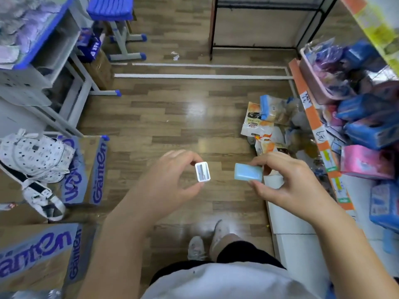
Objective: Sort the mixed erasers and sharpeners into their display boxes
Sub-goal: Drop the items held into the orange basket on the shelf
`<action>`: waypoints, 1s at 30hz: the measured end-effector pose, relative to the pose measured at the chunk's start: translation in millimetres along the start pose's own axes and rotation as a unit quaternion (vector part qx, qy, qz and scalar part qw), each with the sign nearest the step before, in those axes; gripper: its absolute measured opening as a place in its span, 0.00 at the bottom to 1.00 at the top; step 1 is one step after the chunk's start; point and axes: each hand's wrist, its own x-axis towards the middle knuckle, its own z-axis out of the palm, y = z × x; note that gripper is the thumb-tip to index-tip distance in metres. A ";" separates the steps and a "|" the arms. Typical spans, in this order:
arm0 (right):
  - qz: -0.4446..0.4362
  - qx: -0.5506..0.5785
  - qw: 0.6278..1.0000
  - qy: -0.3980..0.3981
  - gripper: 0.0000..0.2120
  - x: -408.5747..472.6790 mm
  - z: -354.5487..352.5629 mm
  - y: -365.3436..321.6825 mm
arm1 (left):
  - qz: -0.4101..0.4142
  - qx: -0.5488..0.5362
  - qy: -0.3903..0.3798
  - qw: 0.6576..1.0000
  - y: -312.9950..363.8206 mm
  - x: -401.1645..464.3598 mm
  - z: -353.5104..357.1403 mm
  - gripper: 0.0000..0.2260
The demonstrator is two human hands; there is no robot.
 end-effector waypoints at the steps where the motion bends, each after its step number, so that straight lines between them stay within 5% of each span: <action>1: 0.004 -0.001 1.000 0.004 0.17 8.6 -3.2 7.4 | 0.003 0.002 -0.002 1.000 -1.1 12.7 0.0 0.11; 9: 0.019 -0.013 0.999 0.047 0.16 76.7 -51.2 84.5 | 0.059 0.014 -0.005 0.998 14.1 148.4 6.7 0.10; 16: 0.098 -0.083 0.972 0.197 0.14 81.8 -156.9 145.7 | 0.215 0.007 -0.040 0.976 105.9 295.6 26.3 0.14; 30: 0.337 -0.210 0.836 0.378 0.12 -24.7 -256.3 180.9 | 0.548 -0.050 -0.195 0.812 286.3 432.8 128.0 0.19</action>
